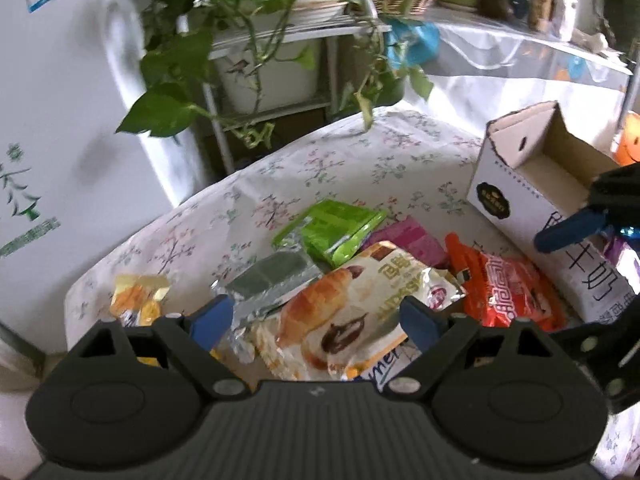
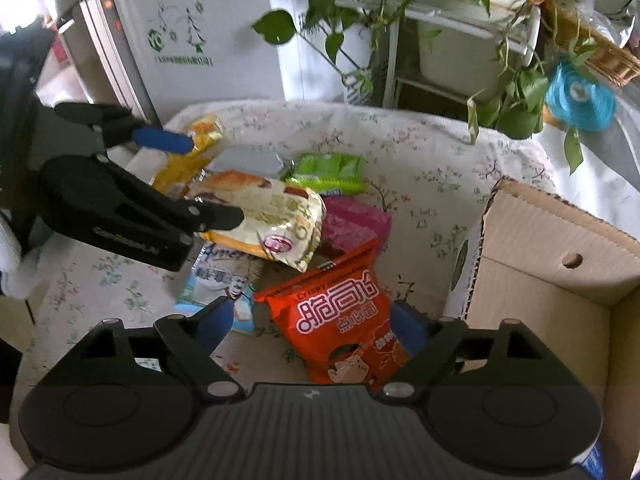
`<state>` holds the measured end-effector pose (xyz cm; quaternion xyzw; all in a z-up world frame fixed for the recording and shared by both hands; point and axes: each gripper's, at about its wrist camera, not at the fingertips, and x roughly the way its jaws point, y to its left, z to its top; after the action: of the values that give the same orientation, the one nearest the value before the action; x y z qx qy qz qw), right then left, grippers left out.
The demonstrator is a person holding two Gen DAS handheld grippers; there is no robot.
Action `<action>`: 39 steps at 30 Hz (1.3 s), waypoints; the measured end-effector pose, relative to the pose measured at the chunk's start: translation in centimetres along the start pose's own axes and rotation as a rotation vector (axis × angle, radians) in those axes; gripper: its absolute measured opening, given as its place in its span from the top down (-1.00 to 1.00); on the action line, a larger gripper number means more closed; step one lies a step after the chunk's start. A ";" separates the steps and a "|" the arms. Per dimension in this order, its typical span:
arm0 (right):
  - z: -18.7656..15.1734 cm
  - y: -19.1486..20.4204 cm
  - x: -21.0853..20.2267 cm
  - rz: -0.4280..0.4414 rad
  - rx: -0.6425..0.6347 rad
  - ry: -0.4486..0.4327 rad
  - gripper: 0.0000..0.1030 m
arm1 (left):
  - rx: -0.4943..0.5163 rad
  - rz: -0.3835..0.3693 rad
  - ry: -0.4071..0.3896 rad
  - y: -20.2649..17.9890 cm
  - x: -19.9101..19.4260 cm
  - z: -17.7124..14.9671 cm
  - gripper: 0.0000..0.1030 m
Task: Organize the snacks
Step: 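Move both grippers back over the snacks, left over croissant bag, right over red bag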
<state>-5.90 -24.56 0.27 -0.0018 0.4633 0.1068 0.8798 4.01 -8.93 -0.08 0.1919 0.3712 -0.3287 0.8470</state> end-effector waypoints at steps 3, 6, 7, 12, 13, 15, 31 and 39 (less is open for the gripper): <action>0.0 0.4 1.1 -0.015 -0.020 0.032 -0.74 | 0.010 -0.026 -0.001 0.2 0.5 0.0 -0.75; 0.1 0.5 2.1 -0.040 -0.023 0.064 -0.74 | 0.003 -0.049 -0.001 0.4 1.0 0.0 -0.75; 0.1 0.4 2.2 -0.044 -0.018 0.072 -0.74 | -0.003 -0.050 -0.001 0.5 1.1 0.1 -0.76; 0.1 0.5 3.2 -0.088 0.008 0.121 -0.72 | -0.025 -0.075 0.017 0.6 1.4 -0.3 -0.69; 0.1 0.7 3.2 -0.081 0.007 0.125 -0.70 | -0.010 -0.089 0.029 0.4 1.4 -0.4 -0.63; 0.1 0.8 3.1 -0.060 0.016 0.140 -0.62 | 0.041 -0.093 0.048 0.0 1.2 -0.8 -0.61; -0.3 1.3 2.8 0.003 0.027 0.204 -0.68 | 0.091 -0.103 0.010 0.4 0.2 0.1 -0.62; -0.1 1.5 3.3 -0.018 0.022 0.207 -0.70 | 0.121 -0.089 0.061 -1.4 3.0 -0.1 -0.64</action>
<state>-4.49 -22.53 -2.35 -0.0071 0.5527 0.0931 0.8281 4.51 -11.12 -2.49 0.2360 0.3842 -0.3820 0.8067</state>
